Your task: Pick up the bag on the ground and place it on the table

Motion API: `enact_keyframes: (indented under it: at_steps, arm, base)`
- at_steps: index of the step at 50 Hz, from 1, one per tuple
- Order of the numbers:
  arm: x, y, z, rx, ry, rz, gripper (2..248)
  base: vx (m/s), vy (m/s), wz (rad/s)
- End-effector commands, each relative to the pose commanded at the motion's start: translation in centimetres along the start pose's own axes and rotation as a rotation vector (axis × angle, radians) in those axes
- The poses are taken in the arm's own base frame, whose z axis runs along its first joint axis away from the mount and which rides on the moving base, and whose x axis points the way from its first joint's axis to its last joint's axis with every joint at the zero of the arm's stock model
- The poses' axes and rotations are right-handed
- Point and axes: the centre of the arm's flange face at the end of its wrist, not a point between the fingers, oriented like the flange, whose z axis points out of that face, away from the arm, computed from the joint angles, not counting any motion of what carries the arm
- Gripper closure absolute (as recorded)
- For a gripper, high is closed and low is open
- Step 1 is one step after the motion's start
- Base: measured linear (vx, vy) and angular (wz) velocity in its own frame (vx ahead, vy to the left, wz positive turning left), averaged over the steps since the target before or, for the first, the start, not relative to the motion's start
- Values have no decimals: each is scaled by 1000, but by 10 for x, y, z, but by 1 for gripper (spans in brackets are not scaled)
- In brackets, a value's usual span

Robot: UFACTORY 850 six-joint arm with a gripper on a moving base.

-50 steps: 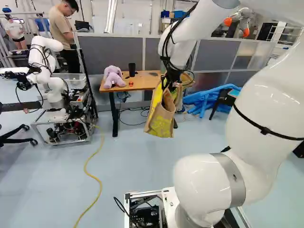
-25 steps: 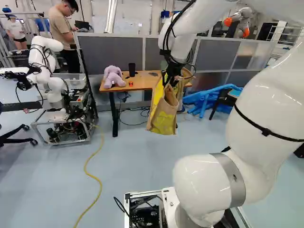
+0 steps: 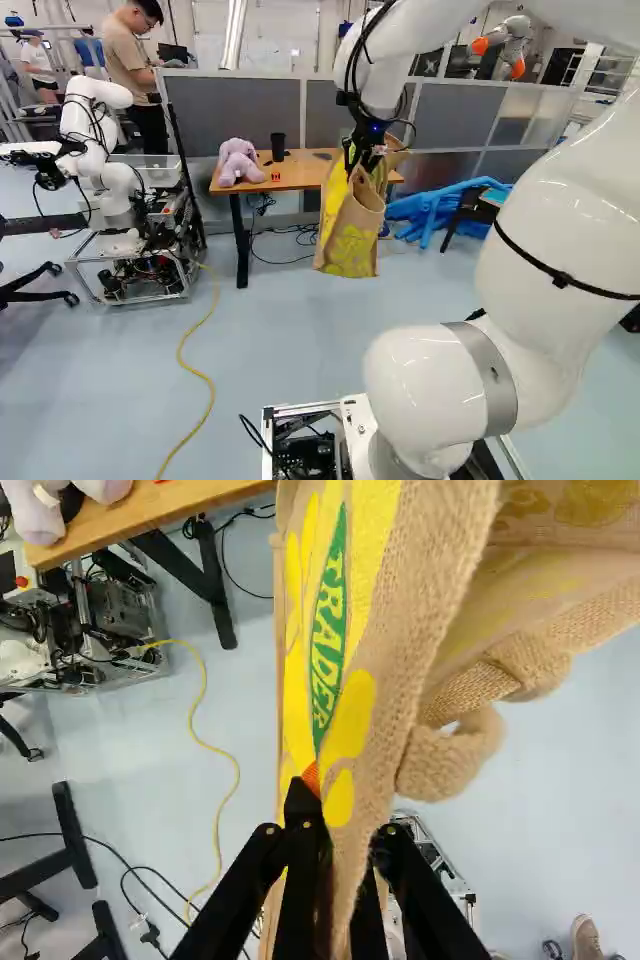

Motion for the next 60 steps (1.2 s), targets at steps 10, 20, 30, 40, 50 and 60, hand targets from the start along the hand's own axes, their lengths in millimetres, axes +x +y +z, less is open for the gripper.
enact_keyframes:
  at_steps: [10,20,30,40,50,60]
  arm:
    - [5,0,-12,-11,-7,-13,216]
    - [10,0,-24,-23,-15,-25,216]
    - [16,0,-36,-36,-22,-36,216]
    - [21,-1,-48,-49,-29,-46,216]
    - [26,0,-60,-64,-36,-55,216]
    - [31,0,-72,-78,-42,-64,216]
  base:
    - [0,0,0]
    - [0,0,0]
    - [0,0,0]
    - [0,0,0]
    - [0,0,0]
    - [0,0,0]
